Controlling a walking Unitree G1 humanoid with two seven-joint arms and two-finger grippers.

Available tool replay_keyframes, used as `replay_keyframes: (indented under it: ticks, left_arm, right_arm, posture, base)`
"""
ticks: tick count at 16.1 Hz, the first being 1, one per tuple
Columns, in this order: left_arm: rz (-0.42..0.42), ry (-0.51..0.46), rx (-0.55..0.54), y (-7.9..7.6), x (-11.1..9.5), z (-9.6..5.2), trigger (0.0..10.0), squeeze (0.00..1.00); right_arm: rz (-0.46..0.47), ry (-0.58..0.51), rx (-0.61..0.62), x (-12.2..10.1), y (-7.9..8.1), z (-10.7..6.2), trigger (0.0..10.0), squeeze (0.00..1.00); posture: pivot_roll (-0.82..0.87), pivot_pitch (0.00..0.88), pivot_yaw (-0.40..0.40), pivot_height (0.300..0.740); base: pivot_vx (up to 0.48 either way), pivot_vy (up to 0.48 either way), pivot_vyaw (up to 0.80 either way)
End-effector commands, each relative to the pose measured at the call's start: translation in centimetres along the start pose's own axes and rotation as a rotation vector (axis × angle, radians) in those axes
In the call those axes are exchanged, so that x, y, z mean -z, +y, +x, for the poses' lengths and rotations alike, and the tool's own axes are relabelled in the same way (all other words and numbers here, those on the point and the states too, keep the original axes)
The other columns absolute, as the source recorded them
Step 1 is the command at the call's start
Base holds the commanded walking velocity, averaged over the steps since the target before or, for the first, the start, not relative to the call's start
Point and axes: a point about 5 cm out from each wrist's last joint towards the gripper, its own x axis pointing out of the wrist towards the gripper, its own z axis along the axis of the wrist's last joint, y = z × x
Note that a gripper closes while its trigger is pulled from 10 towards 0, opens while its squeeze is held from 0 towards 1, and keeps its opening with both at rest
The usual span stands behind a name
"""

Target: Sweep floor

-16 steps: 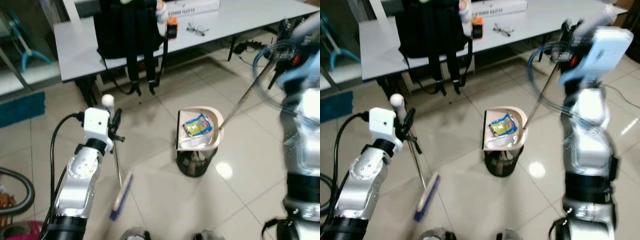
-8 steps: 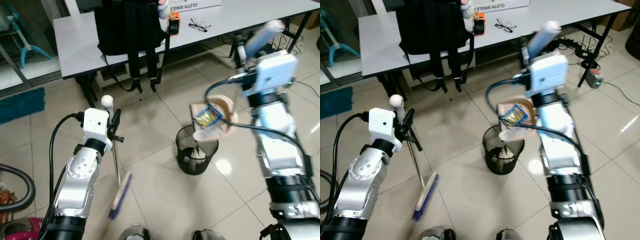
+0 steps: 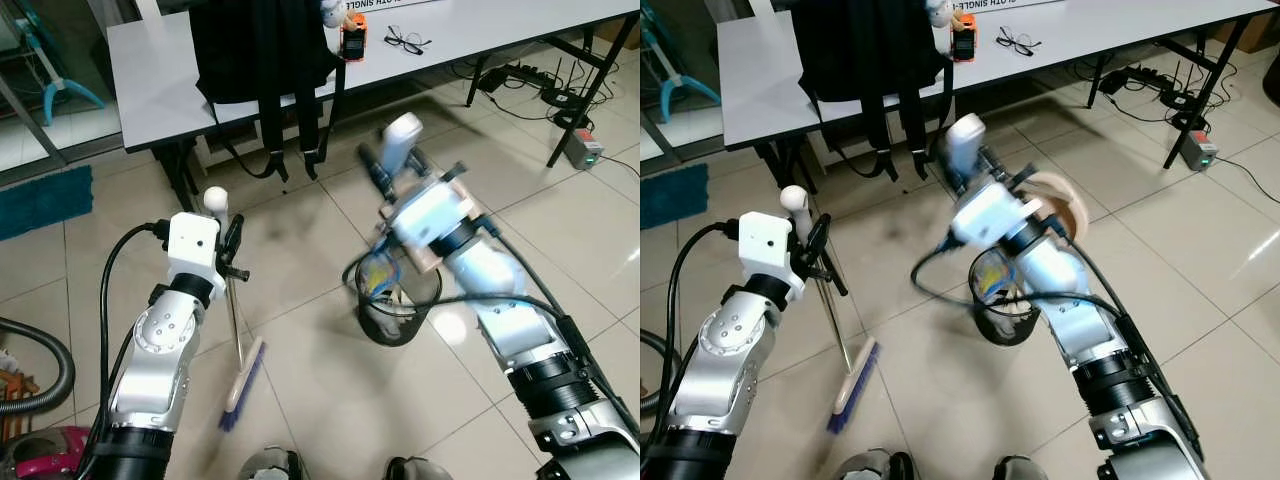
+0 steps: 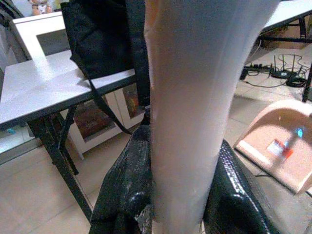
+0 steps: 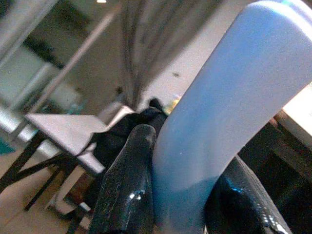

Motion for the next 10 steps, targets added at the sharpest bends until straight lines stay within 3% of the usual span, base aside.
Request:
replay_keyframes:
  ticks: [1, 3, 5, 6, 7, 9, 10]
  left_arm:
    - [0.024, -0.024, 0.003, 0.4, -0.6, 0.3, 10.0, 0.0]
    - [0.024, -0.027, 0.007, 0.3, -0.7, 0.4, 10.0, 0.0]
    - [0.025, -0.029, 0.009, 0.2, -0.7, 0.5, 10.0, 0.0]
    - [0.016, -0.033, 0.011, 0.2, -0.7, 0.6, 10.0, 0.0]
    - [0.007, -0.025, 0.017, 0.1, -0.6, 0.7, 10.0, 0.0]
    - [0.001, -0.004, 0.028, -0.1, -0.3, 0.8, 10.0, 0.0]
    - [-0.006, 0.013, 0.043, -0.2, 0.0, 0.8, 10.0, 0.0]
  right_arm:
    - [-0.094, -0.06, -0.051, -0.8, 0.1, 0.3, 10.0, 0.0]
    - [-0.186, -0.027, -0.015, -0.4, -0.8, 0.3, 10.0, 0.0]
    - [-0.177, -0.001, 0.161, -0.4, -3.7, 0.3, 10.0, 0.0]
    - [-0.157, 0.083, 0.419, 0.0, -7.8, -0.6, 10.0, 0.0]
    - [-0.143, 0.179, 0.554, 0.9, -10.0, -1.7, 10.0, 0.0]
    - [-0.13, 0.28, 0.627, 1.8, -11.4, -2.8, 10.0, 0.0]
    - [-0.145, 0.416, 0.652, 3.0, -12.3, -4.5, 10.0, 0.0]
  posture:
    - [0.01, 0.089, 0.1, 0.74]
    - [0.01, 0.086, 0.101, 0.74]
    - [0.01, 0.082, 0.101, 0.74]
    - [0.01, 0.08, 0.102, 0.74]
    - [0.0, 0.079, 0.103, 0.74]
    - [0.0, 0.079, 0.104, 0.74]
    - [-0.01, 0.08, 0.104, 0.74]
  base:
    - [0.0, 0.0, 0.0]
    - [0.0, 0.0, 0.0]
    - [0.0, 0.0, 0.0]
    - [0.0, 0.0, 0.0]
    - [0.0, 0.0, 0.0]
    - [0.0, 0.0, 0.0]
    - [0.0, 0.0, 0.0]
